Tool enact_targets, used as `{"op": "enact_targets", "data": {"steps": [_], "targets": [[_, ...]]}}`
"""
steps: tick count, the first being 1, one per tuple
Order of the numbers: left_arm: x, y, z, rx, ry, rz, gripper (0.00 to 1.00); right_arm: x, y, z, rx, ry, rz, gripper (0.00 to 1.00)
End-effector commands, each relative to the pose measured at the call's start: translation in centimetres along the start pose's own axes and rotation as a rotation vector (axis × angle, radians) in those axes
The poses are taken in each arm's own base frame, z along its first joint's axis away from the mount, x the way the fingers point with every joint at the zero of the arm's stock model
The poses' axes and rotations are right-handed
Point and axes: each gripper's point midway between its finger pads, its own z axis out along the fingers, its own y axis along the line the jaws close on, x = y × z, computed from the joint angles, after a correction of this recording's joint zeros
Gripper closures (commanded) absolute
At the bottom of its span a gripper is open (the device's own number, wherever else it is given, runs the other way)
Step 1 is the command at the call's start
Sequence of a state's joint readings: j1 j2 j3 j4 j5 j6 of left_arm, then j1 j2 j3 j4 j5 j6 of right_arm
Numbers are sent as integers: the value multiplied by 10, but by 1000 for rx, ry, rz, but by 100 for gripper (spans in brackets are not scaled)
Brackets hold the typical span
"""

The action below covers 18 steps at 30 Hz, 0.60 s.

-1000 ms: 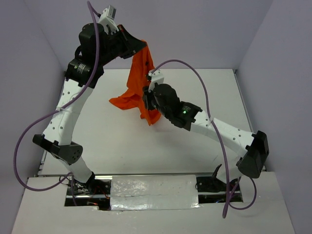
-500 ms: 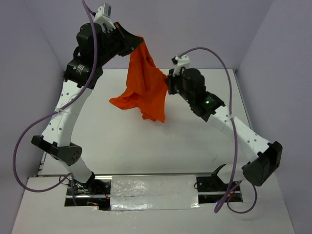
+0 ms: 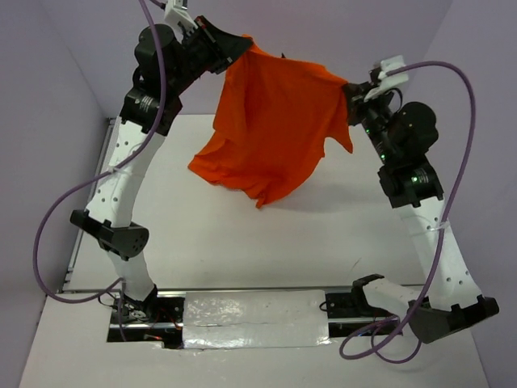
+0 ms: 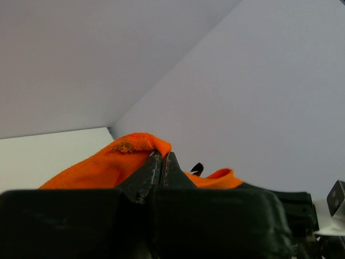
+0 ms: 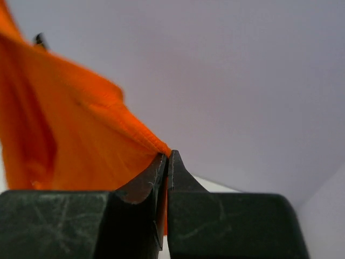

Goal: Fold and stack the t-shirts
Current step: Flatten out the tshirt

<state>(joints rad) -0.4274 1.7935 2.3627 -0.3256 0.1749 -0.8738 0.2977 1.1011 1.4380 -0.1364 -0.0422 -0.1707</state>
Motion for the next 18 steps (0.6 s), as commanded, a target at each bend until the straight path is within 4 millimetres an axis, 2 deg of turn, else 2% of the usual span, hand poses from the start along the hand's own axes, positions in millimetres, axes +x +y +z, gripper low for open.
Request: {"op": "enact_targets", "data": {"steps": [1, 2, 3, 4, 5, 6, 8, 9, 11, 13, 14, 17, 18], "targets": [[-14, -34, 14, 159, -53, -68, 100, -48, -49, 2, 117, -122, -70, 100], [-14, -35, 18, 172, -58, -76, 100, -51, -58, 4, 136, -126, -73, 100], [-16, -40, 21, 202, -73, -81, 100, -64, -65, 4, 151, -153, -78, 100], [-20, -45, 23, 225, -84, -102, 100, -63, -81, 7, 188, -145, -88, 100], [-15, -40, 31, 229, -80, -117, 100, -66, -86, 9, 199, -153, -90, 100], [-19, -46, 34, 269, -98, -122, 100, -81, -93, 7, 221, -187, -100, 100], [-19, -49, 40, 304, -109, -150, 100, -87, -108, 9, 257, -202, -111, 100], [-19, -54, 41, 323, -114, -153, 100, -102, -110, 6, 270, -237, -117, 100], [-22, -62, 39, 365, -130, -147, 100, -111, -116, 6, 288, -258, -125, 100], [-23, -67, 36, 383, -134, -123, 100, -129, -118, 0, 305, -309, -138, 100], [-26, -72, 31, 389, -139, -111, 100, -133, -128, -5, 334, -317, -161, 100], [-37, -74, 20, 363, -171, -55, 100, -144, -131, -10, 351, -348, -170, 100], [-42, -71, 17, 351, -183, -35, 100, -142, -131, -9, 349, -339, -163, 100]]}}
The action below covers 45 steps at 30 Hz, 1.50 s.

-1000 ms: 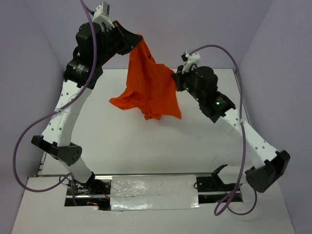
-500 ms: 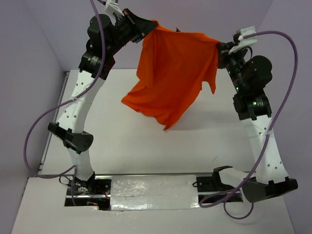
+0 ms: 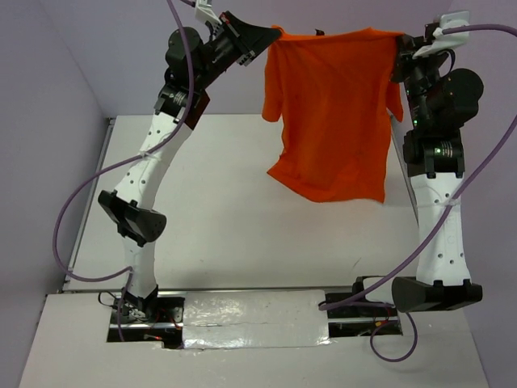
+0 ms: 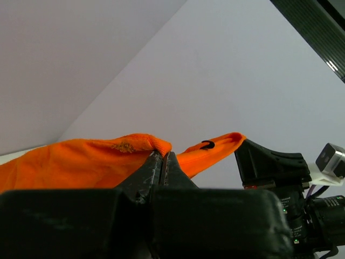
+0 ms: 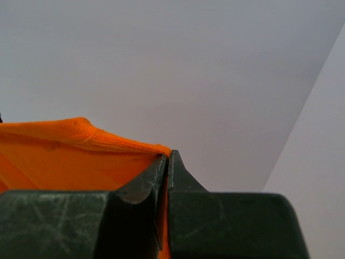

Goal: Fold and stack the t-shirts
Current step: Flatten out the tshirt

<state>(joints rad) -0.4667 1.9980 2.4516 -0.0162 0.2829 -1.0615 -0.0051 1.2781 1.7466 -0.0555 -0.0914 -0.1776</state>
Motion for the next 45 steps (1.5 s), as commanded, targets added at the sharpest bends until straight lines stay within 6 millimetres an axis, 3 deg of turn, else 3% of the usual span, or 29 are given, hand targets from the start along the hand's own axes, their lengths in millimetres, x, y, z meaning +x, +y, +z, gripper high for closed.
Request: {"op": "enact_targets", "data": {"steps": [1, 6, 7, 9, 11, 18, 21, 25, 26, 27, 29, 30, 32, 33, 36, 40, 42, 43, 44, 45], "targets": [[-61, -66, -33, 107, -159, 140, 100, -62, -21, -9, 71, -166, -25, 100], [-81, -44, -54, 1, -177, 195, 100, -52, -12, -15, 34, -150, -2, 100], [-76, -29, -55, -39, -157, 188, 100, -49, -10, -16, 27, -143, -1, 100], [-76, -30, -62, -55, -144, 212, 100, -46, -1, -20, -22, -138, 7, 100], [-76, -36, -65, -42, -139, 230, 100, -44, 5, -24, -51, -137, 20, 100], [-77, -88, -73, 124, -141, 242, 100, -76, 7, -34, -66, -209, 44, 100], [-59, -88, -66, 143, -105, 190, 100, -75, 6, -34, -56, -210, 43, 100], [-22, -59, -38, 128, -17, 92, 100, -47, -9, -22, 28, -144, 19, 100], [-21, -61, -34, 143, -12, 56, 100, -39, -13, -19, 45, -129, 15, 100], [-9, -42, -21, 129, 11, 26, 100, -37, -19, -18, 69, -124, -1, 100], [1, -44, -10, 170, 35, -30, 100, -31, -31, -16, 111, -110, -7, 100], [7, -36, 0, 182, 41, -47, 100, -35, -41, -17, 139, -117, -8, 100], [8, -49, 5, 250, 32, -81, 100, -41, -52, -19, 168, -129, -11, 100], [15, -40, 11, 256, 37, -97, 100, -46, -59, -22, 189, -140, -15, 100], [14, -50, 12, 326, 21, -113, 100, -67, -68, -33, 213, -199, -38, 100], [9, -67, 4, 395, 22, -85, 100, -100, -55, -54, 159, -282, -51, 100], [5, -75, -8, 410, 45, -55, 100, -102, -36, -60, 63, -287, -38, 100], [-4, -69, -13, 393, 43, -37, 100, -107, -27, -68, 25, -293, -36, 100], [3, -44, -14, 333, 66, -35, 100, -104, -16, -70, -30, -284, -13, 100], [-12, -59, -31, 331, 47, -7, 100, -95, 5, -72, -141, -259, -6, 100]]}}
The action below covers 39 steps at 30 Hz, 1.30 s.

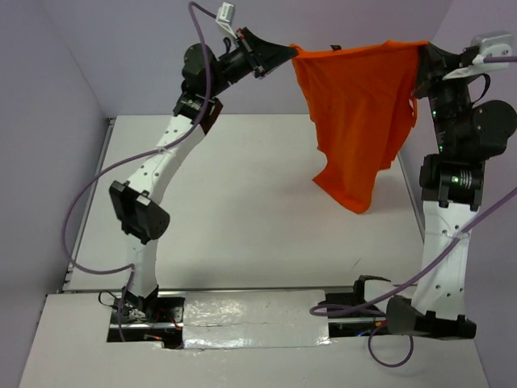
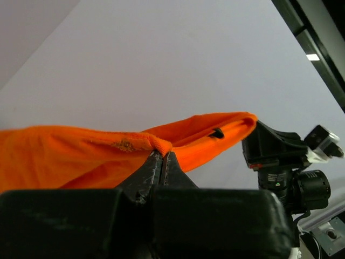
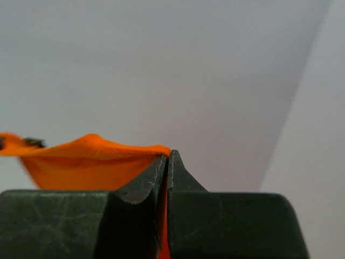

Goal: Fold and stack the t-shirts
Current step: Flatten out the tshirt

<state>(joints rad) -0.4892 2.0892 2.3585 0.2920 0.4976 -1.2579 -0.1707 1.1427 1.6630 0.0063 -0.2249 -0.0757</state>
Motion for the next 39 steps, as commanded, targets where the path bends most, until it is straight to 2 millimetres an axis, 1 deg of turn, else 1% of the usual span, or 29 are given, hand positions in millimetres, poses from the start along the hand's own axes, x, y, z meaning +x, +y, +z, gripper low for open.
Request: {"op": "enact_targets", "data": {"steps": [1, 2, 3, 4, 5, 6, 7, 8, 9, 10, 11, 12, 13, 15, 16, 20, 22, 23, 24, 25, 27, 28, 29, 30, 31, 32, 36, 37, 39], "targets": [[-63, -61, -55, 51, -107, 194, 100, -51, 46, -31, -222, -125, 18, 100], [-56, -18, -69, -56, -95, 157, 100, -43, 66, -34, -300, -107, 37, 100], [-75, -28, -95, -98, -141, 189, 100, -22, 81, -41, -353, -55, 52, 100], [-70, -10, -117, -169, -136, 181, 100, -15, 108, -45, -432, -56, 43, 100], [-67, 32, -159, -319, -127, 148, 100, 25, 132, -52, -474, 26, 37, 100], [-67, 32, -160, -320, -127, 148, 100, 37, 146, -56, -514, 49, 59, 100], [-69, 48, -178, -373, -131, 136, 100, 48, 157, -57, -530, 73, 71, 100], [-51, 82, -199, -464, -100, 86, 100, 57, 169, -61, -557, 91, 84, 100], [-45, 87, -211, -492, -92, 78, 100, 71, 189, -66, -604, 125, 119, 100], [-41, 102, -226, -534, -82, 81, 100, 84, 202, -67, -636, 160, 145, 100], [-21, 126, -248, -609, -60, 27, 100, 93, 214, -70, -662, 195, 197, 100], [-12, 138, -261, -639, -51, 12, 100, 106, 230, -78, -704, 232, 231, 100], [7, 164, -286, -704, -37, -31, 100, 120, 242, -82, -738, 271, 253, 100], [20, 179, -309, -747, -39, -54, 100, 144, 263, -95, -786, 335, 281, 100], [35, 196, -331, -798, -34, -87, 100, 151, 277, -101, -820, 352, 291, 100], [46, 218, -369, -898, -49, -106, 100, 179, 315, -121, -904, 424, 317, 100], [48, 224, -381, -949, -45, -100, 100, 191, 332, -127, -938, 461, 321, 100], [44, 227, -387, -989, -68, -88, 100, 193, 344, -134, -966, 474, 326, 100], [41, 229, -396, -1034, -73, -85, 100, 196, 356, -133, -982, 467, 334, 100], [35, 231, -403, -1076, -101, -65, 100, 191, 369, -139, -1016, 466, 343, 100], [29, 231, -420, -1156, -121, -57, 100, 200, 389, -147, -1056, 496, 345, 100], [24, 229, -425, -1185, -136, -45, 100, 195, 399, -149, -1082, 487, 340, 100], [19, 231, -436, -1237, -162, -34, 100, 199, 418, -162, -1131, 507, 339, 100], [19, 230, -443, -1273, -151, -28, 100, 199, 428, -169, -1159, 522, 339, 100], [17, 229, -447, -1298, -152, -15, 100, 192, 437, -171, -1184, 515, 344, 100], [17, 229, -453, -1326, -154, -11, 100, 188, 452, -182, -1225, 517, 349, 100], [32, 234, -479, -1428, -117, -22, 100, 201, 498, -215, -1324, 615, 370, 100], [37, 235, -483, -1442, -107, -34, 91, 198, 505, -216, -1333, 611, 374, 100], [46, 238, -492, -1467, -92, -49, 75, 205, 525, -233, -1369, 649, 378, 100]]}}
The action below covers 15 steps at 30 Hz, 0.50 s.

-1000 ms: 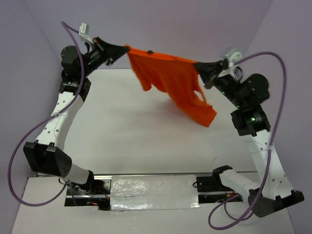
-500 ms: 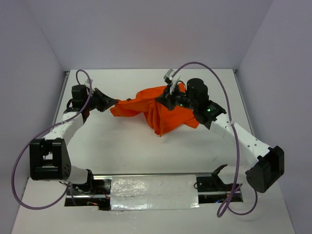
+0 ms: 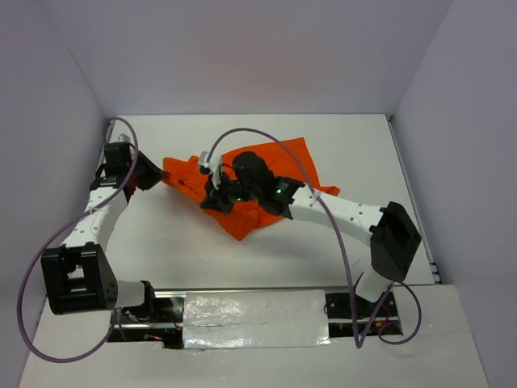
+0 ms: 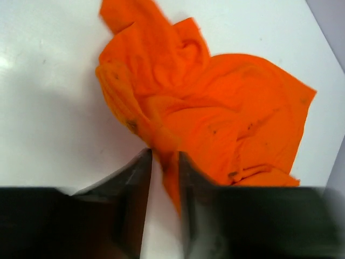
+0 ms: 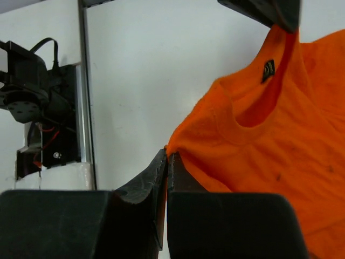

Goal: Fold and stack the t-shirts
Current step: Flatten out the tshirt

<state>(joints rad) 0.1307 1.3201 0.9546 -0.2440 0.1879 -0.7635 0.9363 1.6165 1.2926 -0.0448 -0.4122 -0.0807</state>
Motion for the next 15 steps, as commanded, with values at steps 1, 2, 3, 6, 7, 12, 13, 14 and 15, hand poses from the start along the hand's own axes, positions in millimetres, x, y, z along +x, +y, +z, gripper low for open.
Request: {"op": "enact_targets", "data": {"steps": [1, 2, 3, 6, 7, 12, 13, 14, 15], "targets": [[9, 26, -6, -96, 12, 29, 55, -25, 19, 20, -43, -46, 0, 100], [10, 29, -7, -108, 16, 26, 47, -15, 21, 32, -59, -16, 15, 100], [10, 31, -9, -115, 16, 31, 40, -17, 30, 38, -79, -3, 32, 100], [0, 32, -21, -143, -23, 46, 23, -3, 41, 60, -137, 59, 66, 85], [-8, 34, -26, -162, -55, 52, 22, 0, 48, 64, -168, 76, 71, 64], [-50, 11, -69, -151, -213, 82, 21, 12, 62, 74, -208, 135, 60, 25], [-54, 6, -76, -140, -236, 82, 22, 7, 63, 70, -212, 128, 48, 23], [-60, -3, -87, -110, -271, 83, 23, 7, 63, 65, -228, 135, 17, 21], [-61, -7, -92, -92, -283, 83, 24, -2, 62, 56, -229, 121, -4, 20]]}}
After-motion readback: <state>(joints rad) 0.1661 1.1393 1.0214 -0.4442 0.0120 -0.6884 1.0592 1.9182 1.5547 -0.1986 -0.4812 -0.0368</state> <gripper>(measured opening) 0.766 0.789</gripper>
